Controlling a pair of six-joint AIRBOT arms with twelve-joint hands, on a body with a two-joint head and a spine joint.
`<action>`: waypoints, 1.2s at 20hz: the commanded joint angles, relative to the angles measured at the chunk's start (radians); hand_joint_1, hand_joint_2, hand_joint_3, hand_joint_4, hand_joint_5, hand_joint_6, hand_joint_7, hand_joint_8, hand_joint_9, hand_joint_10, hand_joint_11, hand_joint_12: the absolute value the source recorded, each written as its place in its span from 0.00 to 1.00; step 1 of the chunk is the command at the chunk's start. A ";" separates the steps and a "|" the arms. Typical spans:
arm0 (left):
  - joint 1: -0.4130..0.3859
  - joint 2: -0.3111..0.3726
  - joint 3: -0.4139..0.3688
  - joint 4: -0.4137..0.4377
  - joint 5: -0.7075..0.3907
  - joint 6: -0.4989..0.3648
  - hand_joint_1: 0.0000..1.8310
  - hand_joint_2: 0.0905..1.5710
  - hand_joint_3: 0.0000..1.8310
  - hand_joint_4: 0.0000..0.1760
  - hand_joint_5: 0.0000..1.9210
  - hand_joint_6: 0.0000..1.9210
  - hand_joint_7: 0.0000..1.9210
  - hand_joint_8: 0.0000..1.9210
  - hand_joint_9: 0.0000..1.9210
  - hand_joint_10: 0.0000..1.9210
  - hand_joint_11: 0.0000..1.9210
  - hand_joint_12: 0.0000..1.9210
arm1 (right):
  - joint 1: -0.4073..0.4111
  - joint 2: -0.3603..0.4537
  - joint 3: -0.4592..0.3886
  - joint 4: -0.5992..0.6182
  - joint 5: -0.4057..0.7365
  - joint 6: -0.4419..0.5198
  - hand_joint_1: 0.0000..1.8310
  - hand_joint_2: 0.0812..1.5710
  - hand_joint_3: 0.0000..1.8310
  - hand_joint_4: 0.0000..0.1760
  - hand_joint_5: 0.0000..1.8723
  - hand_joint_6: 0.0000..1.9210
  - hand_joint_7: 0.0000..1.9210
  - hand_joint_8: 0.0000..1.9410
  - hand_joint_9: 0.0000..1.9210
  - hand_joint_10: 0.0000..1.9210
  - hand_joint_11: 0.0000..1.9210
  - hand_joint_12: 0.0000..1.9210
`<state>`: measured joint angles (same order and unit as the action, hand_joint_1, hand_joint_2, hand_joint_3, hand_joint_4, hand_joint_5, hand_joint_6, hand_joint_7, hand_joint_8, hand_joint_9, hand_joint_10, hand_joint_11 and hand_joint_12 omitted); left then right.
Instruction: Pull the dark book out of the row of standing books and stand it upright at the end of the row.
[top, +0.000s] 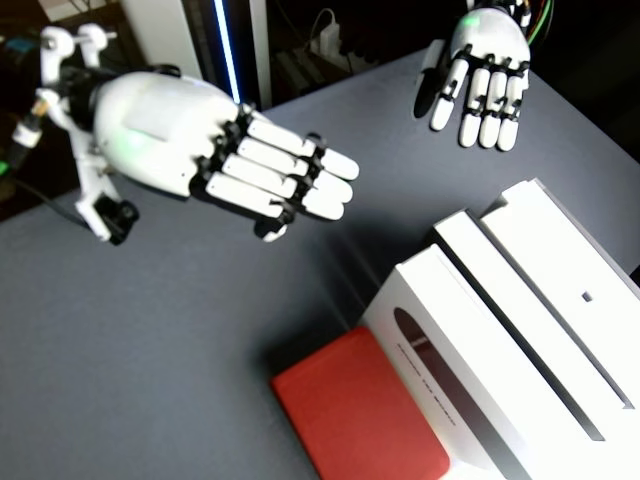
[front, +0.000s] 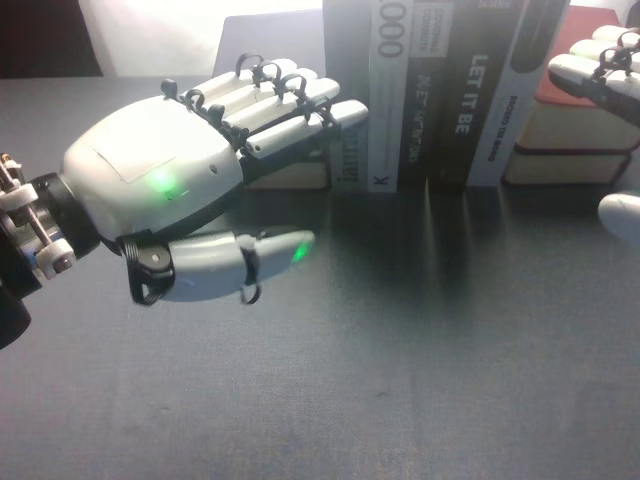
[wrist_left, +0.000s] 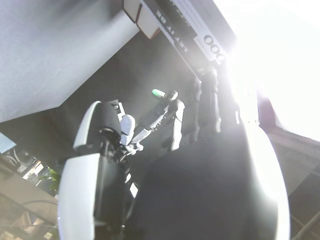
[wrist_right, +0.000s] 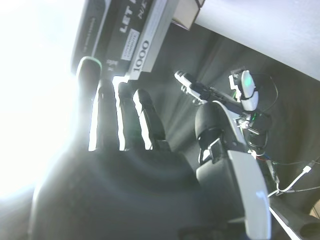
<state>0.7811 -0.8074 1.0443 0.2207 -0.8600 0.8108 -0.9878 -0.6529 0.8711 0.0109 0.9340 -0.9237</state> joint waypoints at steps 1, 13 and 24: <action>-0.016 -0.006 -0.005 -0.017 -0.129 0.001 0.00 0.87 0.01 0.13 0.00 0.00 0.00 0.00 0.00 0.00 0.00 0.00 | 0.016 0.002 -0.001 0.022 0.132 -0.003 0.00 0.80 0.07 0.00 0.00 0.00 0.00 0.00 0.00 0.00 0.00 0.00; 0.053 0.018 -0.010 -0.104 -0.160 0.016 0.09 0.88 0.00 0.04 0.00 0.00 0.00 0.00 0.00 0.00 0.00 0.00 | 0.081 -0.042 0.046 0.099 0.252 -0.020 0.16 0.87 0.02 0.00 0.01 0.00 0.00 0.00 0.00 0.00 0.00 0.00; 0.085 0.022 -0.014 -0.125 -0.176 0.016 0.04 0.88 0.00 0.08 0.01 0.00 0.00 0.00 0.00 0.00 0.00 0.00 | 0.357 -0.193 0.177 0.128 0.029 -0.150 0.05 0.87 0.00 0.00 0.12 0.05 0.00 0.00 0.00 0.00 0.00 0.00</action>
<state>0.8776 -0.7872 1.0355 0.1043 -0.9104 0.8234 -0.6434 -0.8520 1.0466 0.1265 0.8616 -1.0729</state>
